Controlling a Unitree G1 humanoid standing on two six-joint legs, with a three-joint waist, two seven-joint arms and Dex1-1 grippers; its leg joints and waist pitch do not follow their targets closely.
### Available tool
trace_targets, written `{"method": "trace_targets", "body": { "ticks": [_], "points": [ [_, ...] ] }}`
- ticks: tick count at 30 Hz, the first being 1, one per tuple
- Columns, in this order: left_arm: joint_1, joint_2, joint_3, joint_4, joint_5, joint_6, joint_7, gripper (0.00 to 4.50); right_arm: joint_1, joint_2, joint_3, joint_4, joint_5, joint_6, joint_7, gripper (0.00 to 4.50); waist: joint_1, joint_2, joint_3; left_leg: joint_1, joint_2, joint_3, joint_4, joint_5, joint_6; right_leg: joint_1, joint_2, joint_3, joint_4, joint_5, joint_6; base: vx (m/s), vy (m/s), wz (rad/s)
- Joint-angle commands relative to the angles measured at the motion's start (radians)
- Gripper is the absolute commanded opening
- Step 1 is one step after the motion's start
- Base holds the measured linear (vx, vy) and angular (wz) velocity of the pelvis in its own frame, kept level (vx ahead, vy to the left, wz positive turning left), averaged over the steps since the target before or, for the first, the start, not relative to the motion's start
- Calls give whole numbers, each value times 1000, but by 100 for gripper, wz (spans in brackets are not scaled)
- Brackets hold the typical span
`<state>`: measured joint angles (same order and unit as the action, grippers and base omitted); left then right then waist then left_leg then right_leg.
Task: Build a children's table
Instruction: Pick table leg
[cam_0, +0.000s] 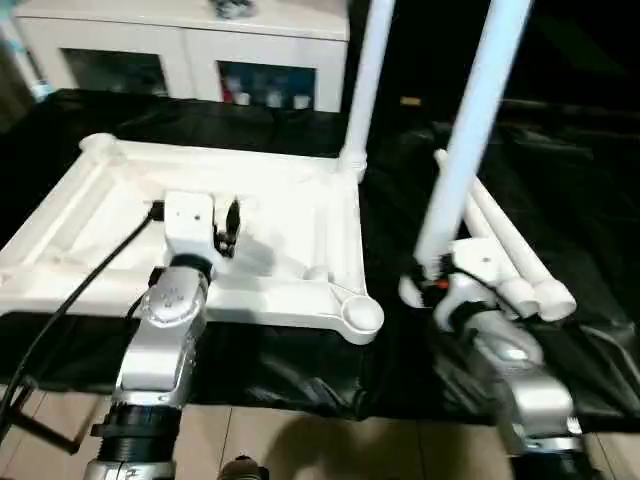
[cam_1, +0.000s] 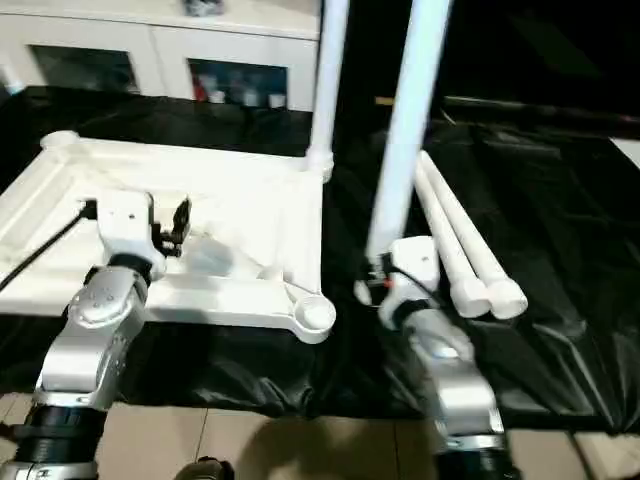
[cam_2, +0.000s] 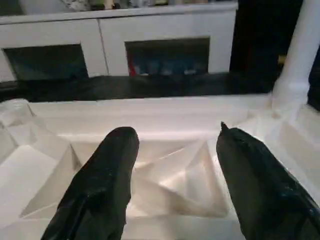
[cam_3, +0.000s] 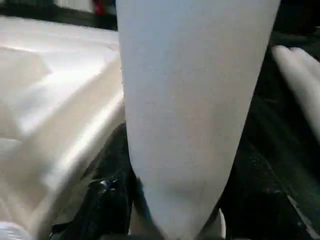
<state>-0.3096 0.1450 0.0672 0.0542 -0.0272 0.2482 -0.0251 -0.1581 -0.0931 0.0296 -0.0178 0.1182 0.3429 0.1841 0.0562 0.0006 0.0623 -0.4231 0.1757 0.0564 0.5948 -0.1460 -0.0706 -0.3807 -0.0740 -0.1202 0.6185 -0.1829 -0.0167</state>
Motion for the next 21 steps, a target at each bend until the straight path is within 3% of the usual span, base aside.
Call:
{"method": "trace_targets", "body": {
  "ticks": [1, 2, 3, 4, 5, 6, 7, 8, 9, 10, 12, 13, 14, 16, 18, 21],
  "points": [
    [-12, -2, 0, 11, -3, 21, 2, 293, -13, -11, -21, -10, 17, -14, 0, 189, -11, 2, -56, 39, 61, 1, -86, -622, 14, 14, -75, 73, -84, -233, -150, 11, -128, 11],
    [-24, 5, -10, 25, 27, 23, 22, 293, -14, -10, -17, -14, 14, -8, -2, 189, 35, -34, -52, 29, -6, 68, -8, -322, 3, 24, -147, 80, -159, -693, -10, 11, -128, 11],
    [-30, 4, -13, 30, 37, 22, 31, 293, -14, -12, -15, -15, 13, -8, 0, 189, 54, -38, -55, 20, 1, 72, 9, -221, 26, 32, -174, 106, -170, -789, 47, -10, -92, -6],
    [-34, 3, -14, 34, 41, 22, 37, 293, -14, -14, -13, -15, 12, -9, 2, 189, 71, -41, -57, 11, 16, 67, 17, -127, 53, 37, -201, 127, -168, -856, 83, 0, 0, 0],
    [-40, -1, -18, 36, 40, 31, 37, 293, -16, -22, -11, -10, 2, -7, -3, 189, 85, -31, -62, 1, 30, 60, 8, -112, 77, 52, -212, 137, -151, -780, 55, 0, 0, 0],
    [-43, -3, -20, 37, 40, 36, 36, 293, -17, -27, -10, -6, -5, -6, -7, 189, 87, -28, -65, 4, 34, 60, -2, -105, 91, 53, -205, 133, -144, -715, 26, 0, 0, 0],
    [-49, -2, -34, 47, 60, 56, 45, 293, -19, -33, -16, 2, -5, -12, -2, 189, 89, -21, -67, 10, 39, 60, -21, -100, 97, 49, -181, 117, -133, -635, -10, 2, 53, -2],
    [-50, -1, -41, 51, 64, 52, 40, 293, -19, -33, -21, 4, 0, -18, 5, 189, 68, 6, -69, 42, 52, 71, -69, -155, 88, 23, -78, 60, -99, -386, -89, 2, 53, -2],
    [-46, 0, -46, 49, 60, 39, 26, 293, -19, -34, -26, 7, -5, -18, 3, 189, 63, 11, -74, 54, 58, 70, -71, -200, 69, 19, -64, 57, -86, -327, -107, 9, 79, 0],
    [-42, 0, -49, 45, 52, 33, 10, 293, -21, -39, -29, 11, -11, -18, 2, 189, 51, 13, -75, 59, 66, 65, -82, -306, 13, 20, -53, 59, -75, -250, -121, 6, 84, 2],
    [-33, 4, -56, 39, 35, 26, -30, 293, -23, -50, -33, 18, -12, -21, 5, 189, 47, 16, -73, 77, 66, 72, -90, -433, -45, 11, -54, 67, -82, -226, -125, 2, 77, 4],
    [-33, 4, -56, 39, 35, 26, -30, 293, -23, -50, -33, 18, -12, -21, 5, 189, 45, 13, -70, 76, 62, 75, -90, -458, -53, 11, -56, 70, -85, -234, -124, -4, 56, 4],
    [-26, 1, -68, 41, 11, 5, -73, 293, -28, -64, -45, 16, 3, -16, 18, 189, 43, 6, -66, 73, 52, 82, -89, -492, -57, 12, -65, 77, -95, -299, -103, -4, 56, 4],
    [-23, 1, -80, 42, 8, -10, -91, 293, -34, -74, -53, 14, 8, -13, 25, 189, 45, 3, -66, 68, 48, 83, -89, -487, -48, 15, -72, 79, -101, -348, -82, 0, 0, 0],
    [-20, -14, -75, 40, -7, 17, -89, 293, -38, -78, -64, 7, 24, -10, 41, 189, 44, 11, -66, 65, 44, 84, -86, -473, -37, 13, -77, 82, -108, -402, -54, 0, 0, 0],
    [-20, -20, -74, 34, 7, 24, -70, 293, -37, -92, -43, 0, 5, -10, 55, 189, 37, -2, -65, 59, 42, 86, -85, -451, -27, 15, -77, 79, -115, -434, -41, 0, 0, 0]
  ]
}}
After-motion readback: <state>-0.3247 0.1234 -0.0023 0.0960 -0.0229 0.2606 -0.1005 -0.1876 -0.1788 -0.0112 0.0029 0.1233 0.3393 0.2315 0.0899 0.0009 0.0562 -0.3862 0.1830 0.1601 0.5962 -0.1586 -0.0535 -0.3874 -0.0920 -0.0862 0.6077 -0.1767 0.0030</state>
